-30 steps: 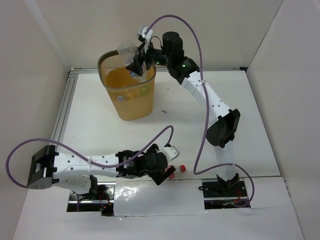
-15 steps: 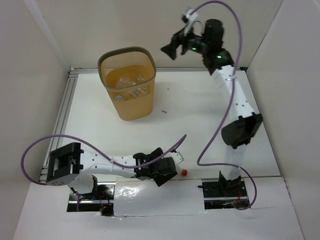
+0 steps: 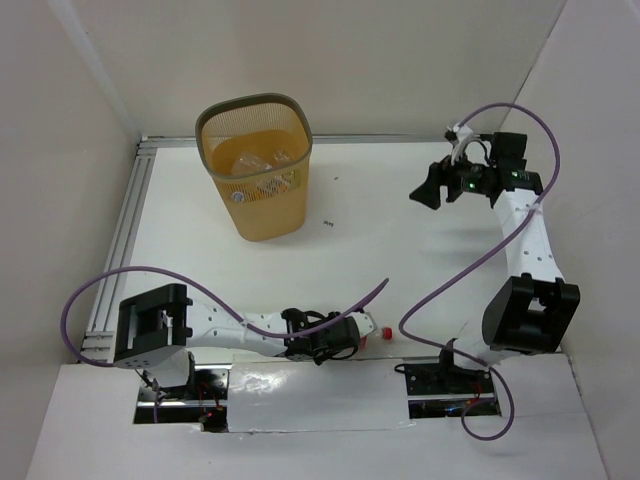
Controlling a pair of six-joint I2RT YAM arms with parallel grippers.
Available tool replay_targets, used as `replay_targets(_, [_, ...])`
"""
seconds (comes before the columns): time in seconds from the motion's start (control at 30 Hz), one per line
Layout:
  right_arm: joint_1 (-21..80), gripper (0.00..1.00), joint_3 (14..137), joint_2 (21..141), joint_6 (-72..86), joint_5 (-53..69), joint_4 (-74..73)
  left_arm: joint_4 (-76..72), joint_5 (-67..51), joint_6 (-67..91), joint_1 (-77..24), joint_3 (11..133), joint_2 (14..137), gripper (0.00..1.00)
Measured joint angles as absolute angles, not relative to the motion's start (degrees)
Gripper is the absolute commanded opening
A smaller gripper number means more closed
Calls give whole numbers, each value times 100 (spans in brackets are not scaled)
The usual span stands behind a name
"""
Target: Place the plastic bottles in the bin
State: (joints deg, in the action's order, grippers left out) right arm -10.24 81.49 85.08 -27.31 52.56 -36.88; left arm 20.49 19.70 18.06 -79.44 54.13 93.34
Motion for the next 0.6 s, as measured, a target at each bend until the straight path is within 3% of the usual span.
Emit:
replay_targets(0.2, [-1114, 80, 7491, 8077, -3625, 5402, -4353, 2010, 1894, 1702, -7944, 5413, 9207, 7])
replay_targets(0.37, [-1114, 77, 7321, 7852, -4029, 5430, -4569, 2023, 1896, 1675, -7944, 5424, 8829, 0])
replay_targets(0.5, [-1114, 80, 7135, 7846, -4206, 5406, -4707, 2043, 1929, 1686, -7944, 5435, 8632, 1])
replay_targets(0.53, [-1111, 84, 7107, 7846, -4252, 5400, -4755, 2064, 1942, 1688, -7944, 5435, 8600, 10])
replay_targets(0.57, [-1103, 90, 7091, 7846, -4307, 5391, -4797, 2095, 1968, 1693, -7944, 5435, 8569, 27])
replay_targets(0.6, [-1100, 100, 7085, 7846, -4375, 5367, -4840, 2123, 2003, 1708, -7944, 5435, 8532, 62])
